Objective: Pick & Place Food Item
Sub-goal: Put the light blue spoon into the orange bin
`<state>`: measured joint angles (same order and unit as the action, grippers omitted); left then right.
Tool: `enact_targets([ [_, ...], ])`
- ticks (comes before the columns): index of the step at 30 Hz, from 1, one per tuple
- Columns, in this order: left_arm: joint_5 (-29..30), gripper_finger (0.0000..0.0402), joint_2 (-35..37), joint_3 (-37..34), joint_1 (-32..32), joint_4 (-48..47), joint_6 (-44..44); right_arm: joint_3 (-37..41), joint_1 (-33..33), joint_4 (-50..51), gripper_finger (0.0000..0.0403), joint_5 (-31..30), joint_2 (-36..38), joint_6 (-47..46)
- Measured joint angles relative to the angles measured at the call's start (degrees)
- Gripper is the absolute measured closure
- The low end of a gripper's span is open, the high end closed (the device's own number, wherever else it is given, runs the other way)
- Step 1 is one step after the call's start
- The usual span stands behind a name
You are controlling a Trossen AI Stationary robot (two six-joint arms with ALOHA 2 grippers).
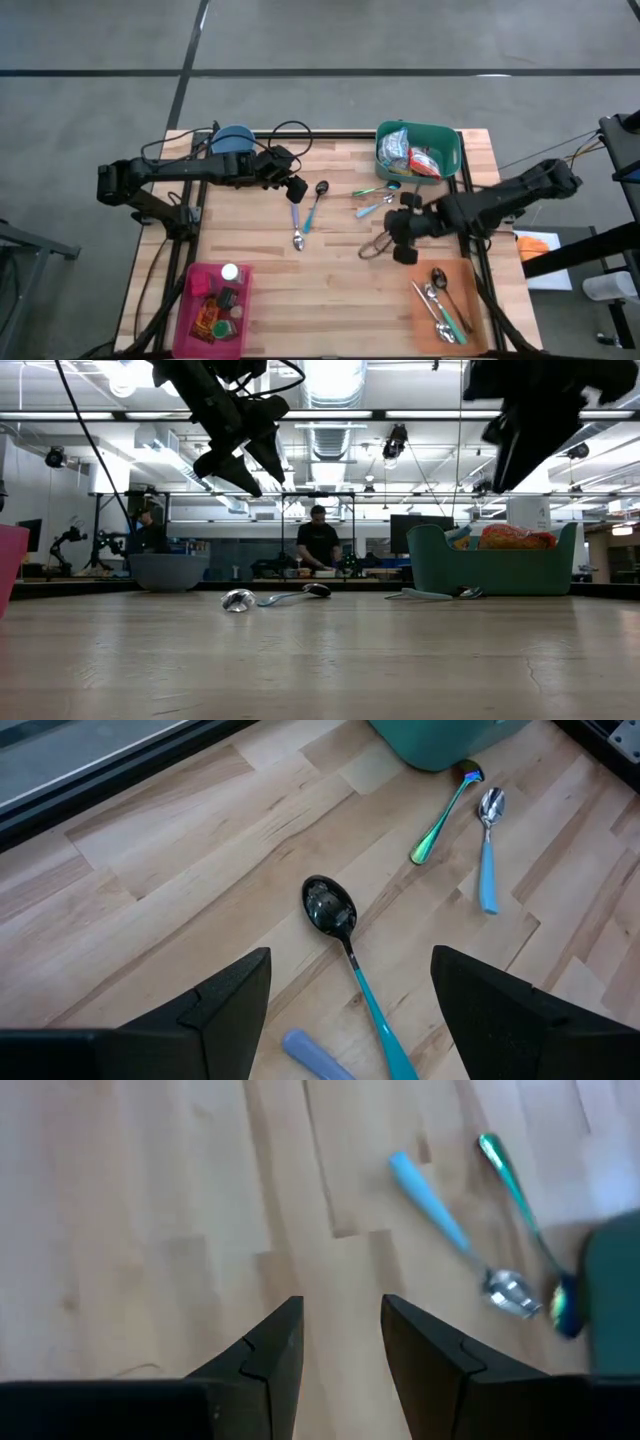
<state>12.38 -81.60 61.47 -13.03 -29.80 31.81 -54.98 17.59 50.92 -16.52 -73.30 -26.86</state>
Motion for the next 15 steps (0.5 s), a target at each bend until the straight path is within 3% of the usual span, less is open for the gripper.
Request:
enact_targets([
  [8, 0.0, 0.0122, 0.0, 0.0, 0.0, 0.0, 0.0, 3.3, -10.6, -6.0, 0.0268, 2.0, 0.6, 28.2],
  [15, 0.0, 0.0122, 0.0, 0.0, 0.0, 0.0, 0.0, 4.9, -19.4, -9.8, 0.0268, 3.0, -2.5, 37.9],
])
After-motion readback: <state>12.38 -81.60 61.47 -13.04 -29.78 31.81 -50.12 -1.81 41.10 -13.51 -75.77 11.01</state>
